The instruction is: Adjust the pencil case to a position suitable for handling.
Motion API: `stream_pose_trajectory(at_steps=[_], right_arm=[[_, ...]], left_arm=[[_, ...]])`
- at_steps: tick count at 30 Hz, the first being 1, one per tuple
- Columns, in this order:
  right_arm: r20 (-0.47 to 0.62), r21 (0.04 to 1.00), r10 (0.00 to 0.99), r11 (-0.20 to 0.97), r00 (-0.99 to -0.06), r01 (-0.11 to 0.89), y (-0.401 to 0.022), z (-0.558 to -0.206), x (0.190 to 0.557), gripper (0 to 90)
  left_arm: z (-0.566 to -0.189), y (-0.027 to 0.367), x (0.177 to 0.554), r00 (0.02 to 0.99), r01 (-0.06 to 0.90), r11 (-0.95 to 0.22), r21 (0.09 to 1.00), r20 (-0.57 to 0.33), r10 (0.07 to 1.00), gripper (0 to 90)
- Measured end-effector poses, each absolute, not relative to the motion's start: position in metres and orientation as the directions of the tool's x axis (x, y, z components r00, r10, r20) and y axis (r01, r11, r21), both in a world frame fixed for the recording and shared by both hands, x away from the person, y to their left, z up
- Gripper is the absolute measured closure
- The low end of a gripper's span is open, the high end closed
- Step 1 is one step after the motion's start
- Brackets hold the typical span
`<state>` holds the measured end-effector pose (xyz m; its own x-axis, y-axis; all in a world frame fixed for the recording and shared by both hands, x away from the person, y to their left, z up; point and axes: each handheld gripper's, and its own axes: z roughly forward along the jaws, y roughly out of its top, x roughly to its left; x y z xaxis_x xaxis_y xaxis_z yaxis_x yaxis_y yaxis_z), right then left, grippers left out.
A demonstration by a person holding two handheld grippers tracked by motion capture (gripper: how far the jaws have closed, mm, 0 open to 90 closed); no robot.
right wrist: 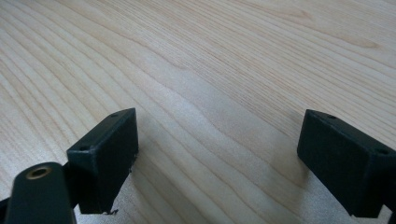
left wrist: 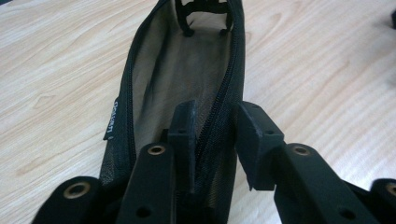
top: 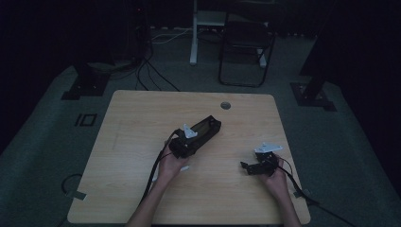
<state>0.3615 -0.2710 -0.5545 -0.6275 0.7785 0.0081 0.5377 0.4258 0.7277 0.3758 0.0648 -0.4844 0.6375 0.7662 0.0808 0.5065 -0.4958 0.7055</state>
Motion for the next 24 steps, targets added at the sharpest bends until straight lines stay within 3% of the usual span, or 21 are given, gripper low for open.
stream_pose_trajectory(at_steps=[10,17,24], right_arm=[[0.007,0.728,0.778,0.427,-0.628,0.537,-0.271,-0.554,0.362,12.6],[0.007,0.728,0.778,0.427,-0.628,0.537,-0.271,-0.554,0.362,12.6],[0.007,0.728,0.778,0.427,-0.628,0.537,-0.271,-0.554,0.362,12.6]], left_arm=[[-0.487,0.095,0.357,0.671,0.455,-0.559,0.693,0.146,0.727,61.9],[-0.487,0.119,0.349,0.633,0.466,-0.547,0.696,0.170,0.756,55.0],[-0.483,0.146,0.350,0.568,0.499,-0.498,0.709,0.166,0.806,53.7]])
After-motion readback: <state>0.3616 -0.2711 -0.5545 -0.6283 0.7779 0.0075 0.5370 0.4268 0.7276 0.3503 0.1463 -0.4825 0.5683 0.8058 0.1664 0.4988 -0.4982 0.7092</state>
